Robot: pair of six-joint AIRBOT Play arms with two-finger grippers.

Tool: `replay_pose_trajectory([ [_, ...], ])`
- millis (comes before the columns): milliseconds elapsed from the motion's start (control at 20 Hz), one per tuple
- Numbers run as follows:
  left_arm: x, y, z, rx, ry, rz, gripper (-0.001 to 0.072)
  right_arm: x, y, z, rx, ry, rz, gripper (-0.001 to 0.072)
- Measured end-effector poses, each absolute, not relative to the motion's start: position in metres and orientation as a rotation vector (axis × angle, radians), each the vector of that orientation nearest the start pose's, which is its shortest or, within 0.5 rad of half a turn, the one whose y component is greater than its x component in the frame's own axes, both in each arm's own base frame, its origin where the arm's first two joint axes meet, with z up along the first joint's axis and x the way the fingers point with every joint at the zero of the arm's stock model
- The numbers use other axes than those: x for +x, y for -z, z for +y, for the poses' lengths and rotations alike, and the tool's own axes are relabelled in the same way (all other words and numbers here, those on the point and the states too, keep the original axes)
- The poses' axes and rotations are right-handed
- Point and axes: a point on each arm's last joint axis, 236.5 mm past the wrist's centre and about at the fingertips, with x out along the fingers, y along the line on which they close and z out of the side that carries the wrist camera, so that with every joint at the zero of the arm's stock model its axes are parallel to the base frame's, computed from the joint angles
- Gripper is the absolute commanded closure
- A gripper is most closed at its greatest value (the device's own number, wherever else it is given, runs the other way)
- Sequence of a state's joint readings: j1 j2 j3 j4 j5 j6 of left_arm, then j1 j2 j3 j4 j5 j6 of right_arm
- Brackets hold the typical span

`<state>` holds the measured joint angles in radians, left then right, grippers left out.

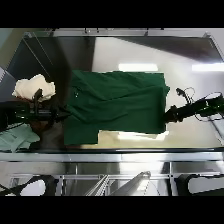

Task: Fold the shirts.

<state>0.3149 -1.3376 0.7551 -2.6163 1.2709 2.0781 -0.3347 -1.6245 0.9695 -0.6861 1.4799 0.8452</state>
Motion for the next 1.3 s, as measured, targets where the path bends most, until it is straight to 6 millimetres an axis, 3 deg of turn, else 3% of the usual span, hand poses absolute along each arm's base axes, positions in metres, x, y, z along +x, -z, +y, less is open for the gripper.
replay_pose_trajectory([
  [100, 0.334, -0.006, -0.097, -0.9, 0.586, 1.228, 0.0687, 0.325, 0.022, 0.086, 0.779, -0.849, 1.348, 0.0692],
  [200, 0.342, -0.061, -0.097, -0.836, 0.671, 1.126, 0.0687, 0.336, -0.041, 0.087, 0.797, -0.917, 1.165, 0.0692],
  [350, 0.339, -0.189, -0.103, -0.673, 0.811, 0.869, 0.0685, 0.341, -0.171, 0.084, 0.761, -1.01, 0.769, 0.0691],
  [450, 0.321, -0.287, -0.105, -0.533, 0.839, 0.653, 0.0685, 0.322, -0.274, 0.08, 0.68, -1.055, 0.442, 0.0691],
  [550, 0.291, -0.379, -0.106, -0.374, 0.809, 0.429, 0.0685, 0.283, -0.372, 0.077, 0.547, -1.039, 0.105, 0.0691],
  [650, 0.254, -0.457, -0.111, -0.195, 0.744, 0.212, 0.0684, 0.243, -0.443, 0.083, 0.407, -0.972, -0.14, 0.0691],
  [750, 0.226, -0.506, -0.118, -0.054, 0.677, 0.072, 0.0684, 0.213, -0.484, 0.098, 0.297, -0.927, -0.278, 0.0691],
  [800, 0.22, -0.521, -0.119, -0.012, 0.65, 0.031, 0.0684, 0.205, -0.495, 0.102, 0.267, -0.905, -0.313, 0.0691],
  [900, 0.224, -0.529, -0.115, -0.004, 0.641, 0.026, 0.0684, 0.207, -0.499, 0.103, 0.244, -0.849, -0.3, 0.0691],
  [1000, 0.243, -0.508, -0.108, -0.074, 0.698, 0.114, 0.0684, 0.23, -0.478, 0.092, 0.286, -0.767, -0.191, 0.0691],
  [1100, 0.281, -0.462, -0.099, -0.199, 0.773, 0.28, 0.0684, 0.264, -0.437, 0.072, 0.377, -0.695, -0.043, 0.0691],
  [1150, 0.304, -0.429, -0.096, -0.263, 0.798, 0.383, 0.0683, 0.284, -0.408, 0.063, 0.436, -0.667, 0.04, 0.069],
  [1300, 0.366, -0.314, -0.111, -0.362, 0.868, 0.693, 0.0683, 0.35, -0.291, 0.045, 0.646, -0.586, 0.306, 0.0691],
])
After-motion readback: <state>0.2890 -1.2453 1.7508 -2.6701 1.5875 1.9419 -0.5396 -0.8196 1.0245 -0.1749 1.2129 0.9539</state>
